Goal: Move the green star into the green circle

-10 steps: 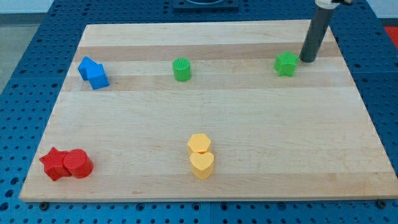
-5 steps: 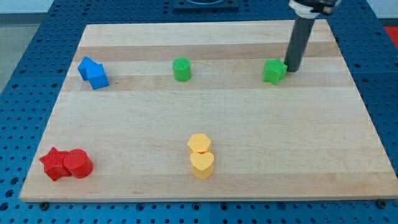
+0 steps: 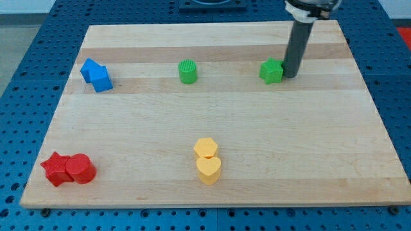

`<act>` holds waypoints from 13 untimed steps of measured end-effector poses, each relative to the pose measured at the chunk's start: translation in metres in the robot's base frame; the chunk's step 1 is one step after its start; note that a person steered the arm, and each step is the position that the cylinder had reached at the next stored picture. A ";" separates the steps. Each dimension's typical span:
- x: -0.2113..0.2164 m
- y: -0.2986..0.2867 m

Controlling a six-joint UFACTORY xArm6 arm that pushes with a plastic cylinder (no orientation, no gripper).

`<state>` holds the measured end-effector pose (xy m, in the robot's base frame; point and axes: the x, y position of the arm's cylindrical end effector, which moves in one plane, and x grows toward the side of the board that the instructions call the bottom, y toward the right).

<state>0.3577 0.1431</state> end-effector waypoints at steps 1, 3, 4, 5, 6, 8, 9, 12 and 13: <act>-0.006 -0.027; -0.008 -0.073; -0.010 -0.048; -0.010 -0.030; -0.007 -0.030; 0.003 -0.039; 0.003 -0.051; 0.003 -0.116; 0.003 -0.123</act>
<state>0.3604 0.0204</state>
